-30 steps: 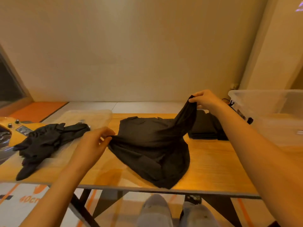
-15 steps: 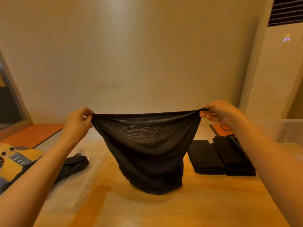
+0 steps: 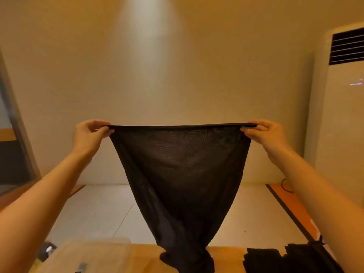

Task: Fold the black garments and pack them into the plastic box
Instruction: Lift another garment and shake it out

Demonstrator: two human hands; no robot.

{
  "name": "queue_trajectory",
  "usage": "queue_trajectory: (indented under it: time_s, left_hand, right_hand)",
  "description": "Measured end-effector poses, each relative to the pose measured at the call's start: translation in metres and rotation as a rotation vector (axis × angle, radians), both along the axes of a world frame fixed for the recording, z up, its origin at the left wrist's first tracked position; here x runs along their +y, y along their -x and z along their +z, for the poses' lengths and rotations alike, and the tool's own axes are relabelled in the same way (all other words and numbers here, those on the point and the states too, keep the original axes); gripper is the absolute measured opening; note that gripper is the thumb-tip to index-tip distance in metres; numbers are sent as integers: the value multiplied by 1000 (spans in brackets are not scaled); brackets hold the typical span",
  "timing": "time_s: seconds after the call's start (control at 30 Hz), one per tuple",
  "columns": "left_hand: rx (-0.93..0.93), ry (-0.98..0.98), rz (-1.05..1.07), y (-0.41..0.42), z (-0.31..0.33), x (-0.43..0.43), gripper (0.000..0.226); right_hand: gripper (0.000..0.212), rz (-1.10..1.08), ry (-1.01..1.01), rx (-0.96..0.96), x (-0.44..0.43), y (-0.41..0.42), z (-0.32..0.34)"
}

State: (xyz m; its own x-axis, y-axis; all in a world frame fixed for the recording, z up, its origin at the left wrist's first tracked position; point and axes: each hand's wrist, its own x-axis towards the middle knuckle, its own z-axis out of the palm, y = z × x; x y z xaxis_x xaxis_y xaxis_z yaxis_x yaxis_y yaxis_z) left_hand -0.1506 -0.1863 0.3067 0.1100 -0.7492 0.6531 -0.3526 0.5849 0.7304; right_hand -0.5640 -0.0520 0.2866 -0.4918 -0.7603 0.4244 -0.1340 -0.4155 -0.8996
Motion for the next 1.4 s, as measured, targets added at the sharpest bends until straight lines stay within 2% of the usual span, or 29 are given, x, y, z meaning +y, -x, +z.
queue_trajectory:
  time_s: [0.13,0.23,0.3,0.37,0.5,0.7,0.77,0.83,0.93,1.1,1.23,1.33,1.4]
  left_hand:
    - [-86,182,-16,-7,24,18,20]
    - [-59,222,-48,-16,15,43,14]
    - [-60,169,-136,-26,3,65,10]
    - [-172,90,-167,-41,-10,87,15]
    - [-323,8,-171,-66,-29,128,15]
    - [-428,-127,-204,-95,-27,170,9]
    - [-405,-153,-217,-102,-25,175,9]
    - [-299,-186,-256,-108,-25,176,11]
    - [-225,-279,-301,-115,-37,168,13]
    - [-366,-526,-382,-114,-84,129,17]
    - [-429,-699,-389,-107,-123,88,17]
    - [-501,-713,-314,-97,-137,55,12]
    - [-480,-595,-216,-86,-133,35,10]
  right_hand:
    - [14,-60,186,106,17,0,15]
    - [22,-150,204,140,42,1,0]
    - [21,-248,154,228,61,1,-13]
    - [22,-279,96,281,82,-4,-25]
    - [21,-155,-34,304,120,-16,-45]
    - [21,-40,-42,259,168,-35,-49]
    - [20,-32,-27,242,177,-40,-45]
    - [20,-22,-16,208,181,-44,-39]
    - [19,12,-81,208,176,-48,-37]
    - [23,131,-349,314,140,-48,-70]
    - [21,146,-451,295,92,-44,-106]
    - [21,136,-495,251,48,-41,-122]
    - [25,106,-484,216,20,-43,-117]
